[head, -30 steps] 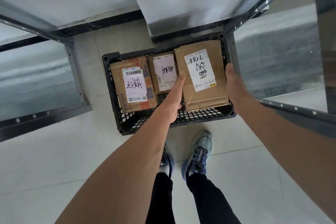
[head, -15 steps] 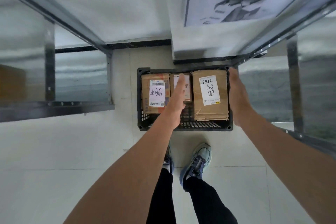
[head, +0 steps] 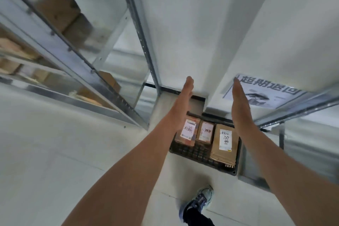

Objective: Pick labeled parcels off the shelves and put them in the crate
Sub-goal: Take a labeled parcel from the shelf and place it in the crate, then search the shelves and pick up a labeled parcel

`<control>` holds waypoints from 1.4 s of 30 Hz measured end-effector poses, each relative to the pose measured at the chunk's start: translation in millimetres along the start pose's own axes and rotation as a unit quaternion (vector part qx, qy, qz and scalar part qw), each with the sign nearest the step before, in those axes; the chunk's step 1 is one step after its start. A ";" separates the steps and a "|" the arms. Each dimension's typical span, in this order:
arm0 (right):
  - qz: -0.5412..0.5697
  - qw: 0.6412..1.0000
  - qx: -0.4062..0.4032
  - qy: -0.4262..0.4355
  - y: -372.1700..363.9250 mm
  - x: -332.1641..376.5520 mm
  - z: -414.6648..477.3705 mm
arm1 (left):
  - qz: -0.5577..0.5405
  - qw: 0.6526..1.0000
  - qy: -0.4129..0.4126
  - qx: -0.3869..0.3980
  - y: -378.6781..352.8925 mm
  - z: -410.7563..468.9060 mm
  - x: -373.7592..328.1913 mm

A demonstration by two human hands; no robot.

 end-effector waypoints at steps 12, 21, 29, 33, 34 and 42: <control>0.028 0.993 0.036 0.105 -168.0 178.8 -150.6 | -0.005 0.997 -0.081 -0.014 185.6 -200.7 -89.4; 0.034 0.986 0.131 0.092 -333.9 225.0 -253.3 | -0.020 0.995 -0.070 -0.070 353.1 -288.3 -78.9; -0.019 0.982 0.177 0.070 -442.4 222.0 -246.8 | -0.020 0.993 -0.023 -0.118 460.1 -278.9 -61.6; -0.028 0.981 0.181 0.057 -482.0 224.0 -215.4 | -0.028 0.991 0.016 -0.130 501.5 -242.3 -62.1; -0.028 0.983 0.178 0.047 -489.1 222.5 -205.7 | -0.036 0.990 0.030 -0.134 510.9 -229.8 -60.9; -0.019 0.988 0.152 -0.034 -535.6 196.5 -136.2 | -0.023 0.989 0.078 -0.127 566.3 -144.7 -64.8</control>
Point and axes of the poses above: each hand's wrist, its own z-axis towards the middle knuckle, its own y-axis out of the back of the hand, x = y × z, the point moved 9 cm from there along z, towards the middle knuckle, and after that the axes turned 8 degrees about -z, right-handed, at the moved point
